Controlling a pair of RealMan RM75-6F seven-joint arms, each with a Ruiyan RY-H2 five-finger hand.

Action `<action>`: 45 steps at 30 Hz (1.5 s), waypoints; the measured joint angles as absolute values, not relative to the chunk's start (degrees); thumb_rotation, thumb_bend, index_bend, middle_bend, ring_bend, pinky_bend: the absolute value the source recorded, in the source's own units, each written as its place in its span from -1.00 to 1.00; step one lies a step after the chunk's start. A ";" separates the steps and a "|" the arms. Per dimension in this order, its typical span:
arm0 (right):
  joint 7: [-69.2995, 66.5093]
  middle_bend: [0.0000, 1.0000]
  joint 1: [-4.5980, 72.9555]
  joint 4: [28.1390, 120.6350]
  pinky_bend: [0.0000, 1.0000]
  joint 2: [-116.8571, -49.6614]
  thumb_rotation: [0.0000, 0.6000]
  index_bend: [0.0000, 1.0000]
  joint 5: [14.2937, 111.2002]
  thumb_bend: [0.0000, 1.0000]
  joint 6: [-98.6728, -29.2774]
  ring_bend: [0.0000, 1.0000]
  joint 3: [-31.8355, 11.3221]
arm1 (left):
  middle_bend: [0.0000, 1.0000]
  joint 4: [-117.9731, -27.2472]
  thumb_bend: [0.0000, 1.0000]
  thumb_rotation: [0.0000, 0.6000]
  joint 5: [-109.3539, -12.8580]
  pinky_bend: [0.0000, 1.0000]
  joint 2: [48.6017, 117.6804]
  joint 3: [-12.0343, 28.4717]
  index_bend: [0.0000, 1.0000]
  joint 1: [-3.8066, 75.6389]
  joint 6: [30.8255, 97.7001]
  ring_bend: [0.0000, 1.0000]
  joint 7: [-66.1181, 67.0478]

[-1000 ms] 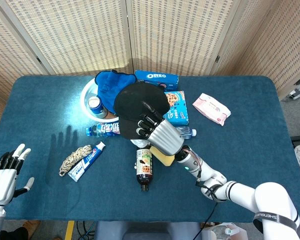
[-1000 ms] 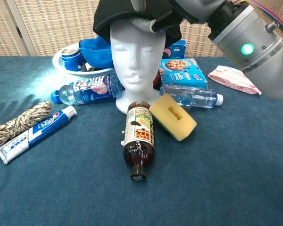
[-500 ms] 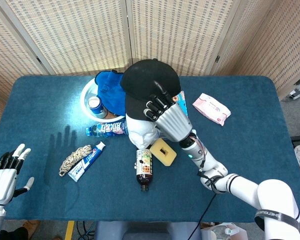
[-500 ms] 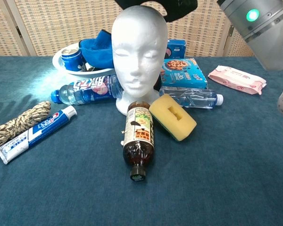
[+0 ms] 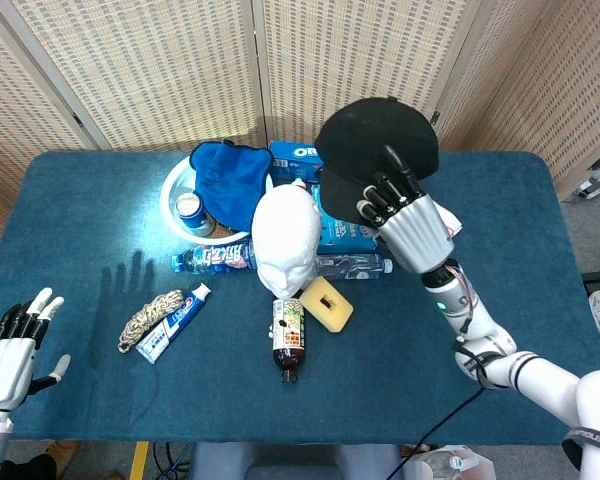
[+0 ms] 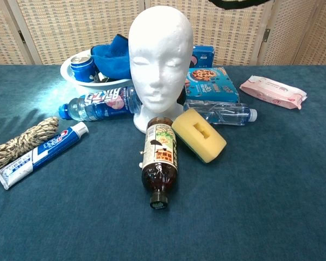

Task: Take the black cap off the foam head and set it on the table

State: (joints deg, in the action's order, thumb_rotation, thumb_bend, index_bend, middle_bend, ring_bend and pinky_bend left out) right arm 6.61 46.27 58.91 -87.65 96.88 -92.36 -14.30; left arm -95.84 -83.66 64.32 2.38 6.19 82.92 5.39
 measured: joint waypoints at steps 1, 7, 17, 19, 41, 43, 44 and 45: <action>6.48 0.24 45.13 58.96 -0.81 -86.98 1.00 1.00 97.06 -0.15 -92.49 -0.30 -13.17 | -1.00 -95.89 -0.41 1.00 -83.73 -1.00 64.33 2.36 -1.00 6.19 82.97 -1.00 5.45; 4.80 0.24 40.10 58.25 -0.81 -85.44 1.00 1.00 98.01 -0.15 -93.44 -0.30 -8.55 | -1.00 -96.46 -0.41 1.00 -84.09 -1.00 64.32 2.24 -1.00 6.22 83.08 -1.00 6.11; 3.11 0.24 33.64 55.73 -0.81 -86.27 1.00 1.00 98.93 -0.15 -95.38 -0.30 -3.71 | -1.00 -96.96 -0.41 1.00 -83.95 -1.00 64.04 2.00 -1.00 5.71 83.58 -1.00 6.40; 3.27 0.24 32.43 54.49 -0.81 -86.79 1.00 1.00 99.21 -0.15 -95.81 -0.30 -2.85 | -1.00 -96.91 -0.41 1.00 -83.91 -1.00 63.99 1.98 -1.00 5.65 83.60 -1.00 6.25; -4.80 0.05 27.36 35.12 -0.81 -100.16 1.00 0.70 98.17 -0.16 -90.72 -0.34 1.13 | -1.00 -95.38 -0.42 1.00 -83.38 -1.00 65.07 1.93 -1.00 5.95 82.53 -1.00 5.26; -5.16 -0.06 26.76 34.40 -0.81 -100.84 1.00 0.46 97.67 -0.24 -90.17 -0.44 1.18 | -1.00 -95.29 -0.42 1.00 -83.27 -1.00 65.05 1.92 -1.00 5.90 82.50 -1.00 5.20; -5.18 -0.11 26.54 34.31 -0.81 -100.98 1.00 0.37 97.42 -0.30 -89.80 -0.49 1.18 | -1.00 -95.24 -0.42 1.00 -83.25 -1.00 65.04 1.91 -1.00 5.89 82.46 -1.00 5.16; -5.18 -0.16 26.33 34.29 -0.82 -101.09 1.00 0.29 97.16 -0.35 -89.39 -0.53 1.17 | -1.00 -95.22 -0.41 1.00 -83.25 -1.00 65.05 1.89 -1.00 5.90 82.42 -1.00 5.15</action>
